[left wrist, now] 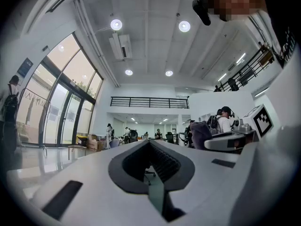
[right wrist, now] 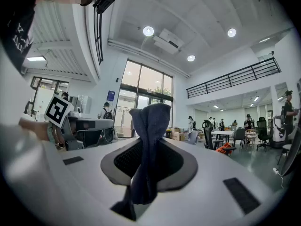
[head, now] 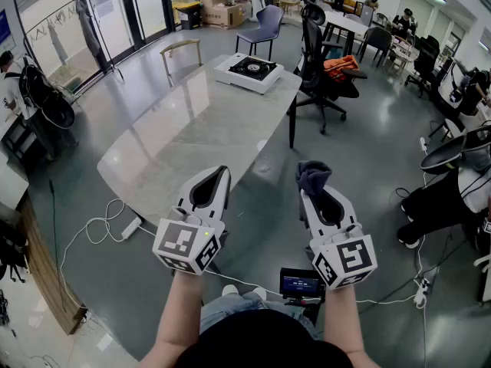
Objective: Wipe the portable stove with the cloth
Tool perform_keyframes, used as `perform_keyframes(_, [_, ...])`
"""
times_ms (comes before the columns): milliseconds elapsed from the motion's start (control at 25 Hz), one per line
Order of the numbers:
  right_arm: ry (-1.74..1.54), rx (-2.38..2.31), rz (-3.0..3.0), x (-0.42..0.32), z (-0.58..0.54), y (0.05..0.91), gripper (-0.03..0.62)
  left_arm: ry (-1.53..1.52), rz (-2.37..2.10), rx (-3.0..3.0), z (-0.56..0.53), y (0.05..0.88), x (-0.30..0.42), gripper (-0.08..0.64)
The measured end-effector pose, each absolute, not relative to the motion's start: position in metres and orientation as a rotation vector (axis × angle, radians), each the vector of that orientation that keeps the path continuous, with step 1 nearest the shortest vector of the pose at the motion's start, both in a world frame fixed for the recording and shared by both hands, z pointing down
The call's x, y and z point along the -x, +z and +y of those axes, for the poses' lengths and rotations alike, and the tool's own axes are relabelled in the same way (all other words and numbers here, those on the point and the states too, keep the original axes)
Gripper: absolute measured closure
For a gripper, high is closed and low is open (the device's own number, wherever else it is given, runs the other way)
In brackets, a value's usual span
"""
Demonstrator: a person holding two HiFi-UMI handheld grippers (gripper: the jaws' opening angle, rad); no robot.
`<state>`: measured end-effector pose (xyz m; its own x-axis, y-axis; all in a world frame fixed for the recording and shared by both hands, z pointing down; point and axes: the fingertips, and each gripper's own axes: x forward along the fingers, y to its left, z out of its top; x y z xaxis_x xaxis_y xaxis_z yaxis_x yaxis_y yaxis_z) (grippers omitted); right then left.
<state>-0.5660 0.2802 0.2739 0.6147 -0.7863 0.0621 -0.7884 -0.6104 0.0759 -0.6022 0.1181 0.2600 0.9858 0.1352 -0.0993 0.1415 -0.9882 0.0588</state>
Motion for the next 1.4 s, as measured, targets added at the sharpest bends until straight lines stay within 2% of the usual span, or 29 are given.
perform_keyframes(640, [0.041,-2.754,-1.337,0.55,0.308,0.293,0.498,-0.123,0.209,-3.031,0.137,0.281,0.583,0.549])
perform_keyframes(1000, [0.067,-2.743,-1.287,0.486,0.32,0.305,0.497,-0.119,0.195,-2.994,0.136,0.295,0.514,0.549])
perform_keyframes(1400, [0.07,-2.68,-1.318,0.378,0.283,0.301,0.497,-0.102,0.137,-3.049,0.097,0.299,0.406,0.549])
